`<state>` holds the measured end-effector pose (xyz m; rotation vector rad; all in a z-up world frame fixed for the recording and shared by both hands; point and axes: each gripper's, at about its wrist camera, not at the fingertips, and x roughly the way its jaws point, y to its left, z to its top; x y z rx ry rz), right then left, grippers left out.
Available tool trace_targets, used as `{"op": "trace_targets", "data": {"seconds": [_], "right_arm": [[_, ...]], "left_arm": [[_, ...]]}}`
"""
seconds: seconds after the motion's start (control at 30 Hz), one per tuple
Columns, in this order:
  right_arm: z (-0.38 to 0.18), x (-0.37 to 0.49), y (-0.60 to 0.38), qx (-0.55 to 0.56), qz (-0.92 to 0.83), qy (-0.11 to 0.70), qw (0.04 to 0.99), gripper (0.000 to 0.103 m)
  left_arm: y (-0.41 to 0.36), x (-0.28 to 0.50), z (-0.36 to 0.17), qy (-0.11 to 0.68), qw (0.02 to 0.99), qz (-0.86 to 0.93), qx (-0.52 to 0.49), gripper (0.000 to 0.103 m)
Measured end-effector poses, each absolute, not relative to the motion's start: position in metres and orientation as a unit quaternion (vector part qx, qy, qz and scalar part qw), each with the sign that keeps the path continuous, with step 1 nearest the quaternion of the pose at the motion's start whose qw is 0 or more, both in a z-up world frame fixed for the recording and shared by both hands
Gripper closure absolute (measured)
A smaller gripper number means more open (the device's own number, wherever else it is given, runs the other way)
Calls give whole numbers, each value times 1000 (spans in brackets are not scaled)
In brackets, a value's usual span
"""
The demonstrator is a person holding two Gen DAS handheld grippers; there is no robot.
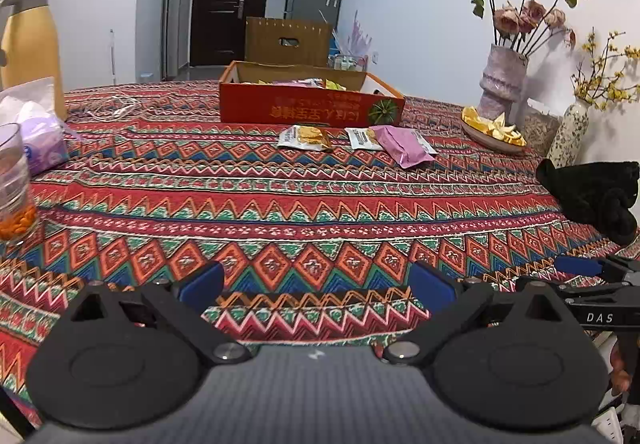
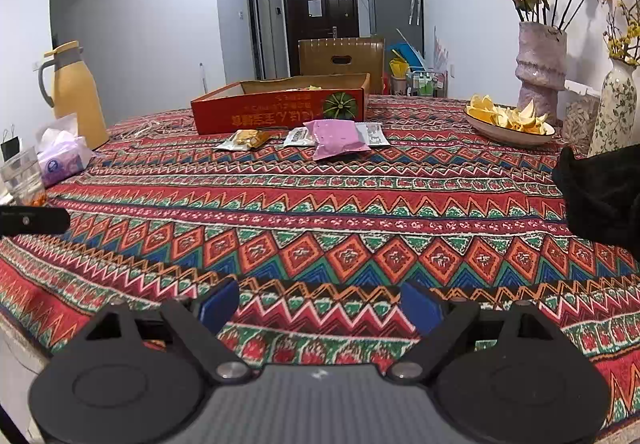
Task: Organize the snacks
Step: 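Grasp a cracker packet with left tool while right tool grasps a pink packet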
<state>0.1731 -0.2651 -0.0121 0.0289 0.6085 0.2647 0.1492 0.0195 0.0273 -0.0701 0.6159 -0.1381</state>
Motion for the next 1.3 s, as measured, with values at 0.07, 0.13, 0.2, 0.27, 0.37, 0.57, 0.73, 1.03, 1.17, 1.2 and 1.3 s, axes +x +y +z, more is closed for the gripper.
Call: {"op": "trace_targets", "data": {"seconds": [0.07, 0.13, 0.2, 0.27, 0.37, 0.57, 0.73, 1.03, 1.17, 1.2, 1.3], "right_arm": [[-11, 181, -267, 13, 128, 302, 944, 15], [-8, 193, -269, 7, 129, 304, 944, 15], [-2, 209, -269, 1, 134, 302, 944, 15], [6, 227, -268, -7, 143, 296, 944, 15], [20, 261, -263, -28, 159, 284, 945, 15], [32, 348, -245, -53, 194, 285, 937, 15], [13, 423, -228, -47, 189, 307, 931, 16], [-14, 465, -228, -5, 179, 300, 937, 25], [-18, 467, -227, 2, 173, 298, 939, 30], [-19, 468, -225, -1, 173, 297, 939, 32], [-22, 470, -222, -12, 173, 308, 935, 42]], "left_arm": [[17, 159, 26, 307, 948, -69, -36, 2], [17, 171, 25, 311, 947, -73, -37, 2], [16, 188, 23, 317, 945, -76, -35, 2], [13, 208, 25, 321, 944, -77, -26, 2], [11, 238, 32, 314, 945, -87, -19, 2], [0, 323, 36, 300, 948, -106, 9, 2], [-12, 404, 14, 328, 939, -88, 47, 2], [-9, 467, -19, 332, 939, -89, 3, 16], [-14, 468, -27, 320, 944, -80, 25, 34], [-15, 468, -28, 319, 945, -73, 30, 35], [-14, 467, -27, 317, 945, -69, 33, 46]]}}
